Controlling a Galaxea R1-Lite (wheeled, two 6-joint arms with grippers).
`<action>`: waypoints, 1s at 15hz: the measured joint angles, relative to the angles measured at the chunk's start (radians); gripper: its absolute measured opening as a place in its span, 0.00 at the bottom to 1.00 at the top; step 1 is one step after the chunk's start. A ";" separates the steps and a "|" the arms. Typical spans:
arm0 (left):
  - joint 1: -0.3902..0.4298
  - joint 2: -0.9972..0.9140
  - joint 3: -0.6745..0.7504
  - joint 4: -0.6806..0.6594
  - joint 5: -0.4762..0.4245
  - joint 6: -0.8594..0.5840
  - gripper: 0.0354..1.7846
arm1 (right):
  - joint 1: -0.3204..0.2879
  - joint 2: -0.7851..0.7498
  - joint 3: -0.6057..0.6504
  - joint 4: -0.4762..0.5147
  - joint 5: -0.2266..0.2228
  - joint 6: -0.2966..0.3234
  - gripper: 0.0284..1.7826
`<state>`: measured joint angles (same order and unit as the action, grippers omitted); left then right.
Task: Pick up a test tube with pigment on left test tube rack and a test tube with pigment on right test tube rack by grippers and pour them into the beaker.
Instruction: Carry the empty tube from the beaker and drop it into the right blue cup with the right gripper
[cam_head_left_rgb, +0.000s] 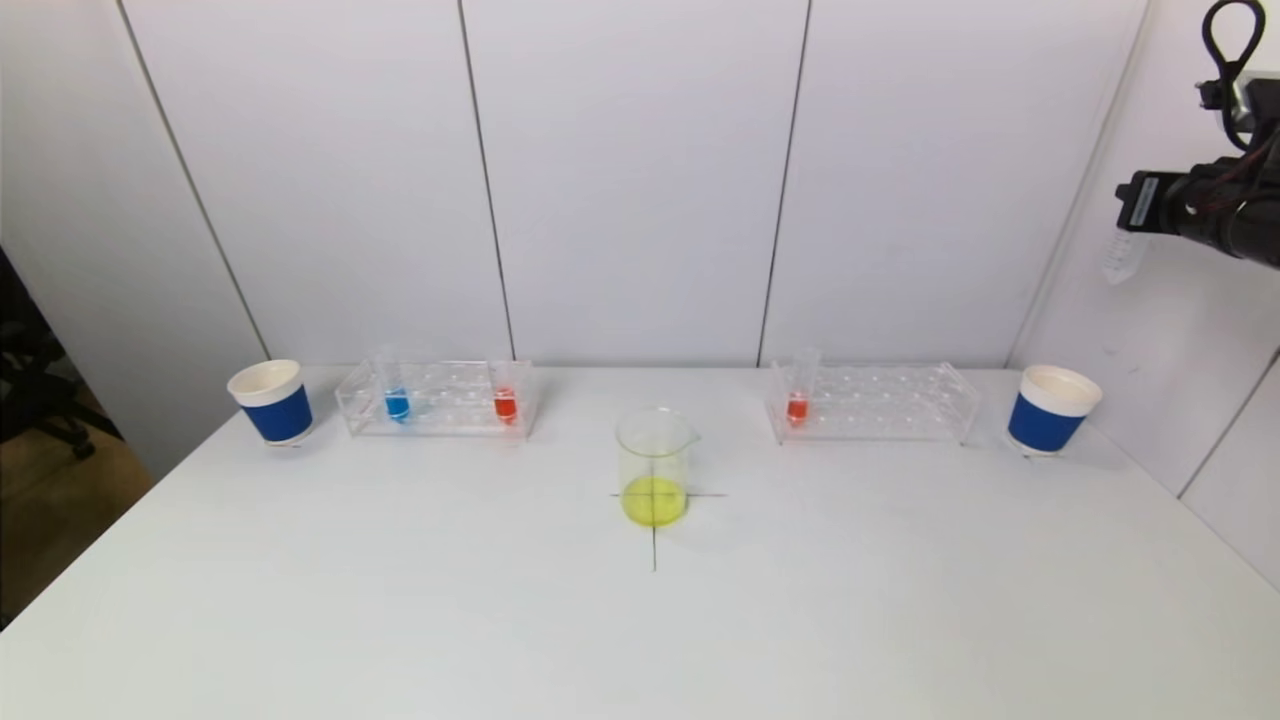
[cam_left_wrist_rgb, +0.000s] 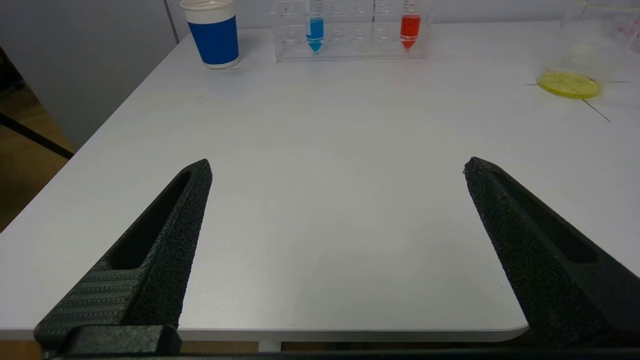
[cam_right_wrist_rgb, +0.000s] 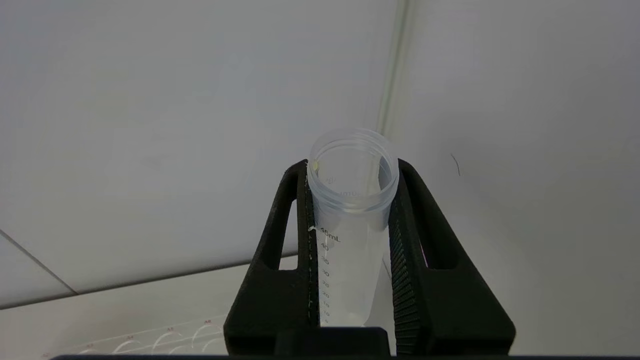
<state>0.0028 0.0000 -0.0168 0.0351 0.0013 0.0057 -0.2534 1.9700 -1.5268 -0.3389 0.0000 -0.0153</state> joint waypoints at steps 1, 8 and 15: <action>0.000 0.000 0.000 0.000 0.000 0.000 0.99 | -0.001 0.008 0.026 -0.030 0.000 0.000 0.25; 0.000 0.000 0.000 0.000 0.000 0.000 0.99 | -0.007 0.072 0.221 -0.264 0.000 0.003 0.25; 0.000 0.000 0.000 0.000 0.000 0.000 0.99 | -0.009 0.120 0.375 -0.446 0.000 0.004 0.25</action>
<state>0.0028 0.0000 -0.0168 0.0349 0.0013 0.0062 -0.2621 2.0902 -1.1521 -0.7847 0.0000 -0.0115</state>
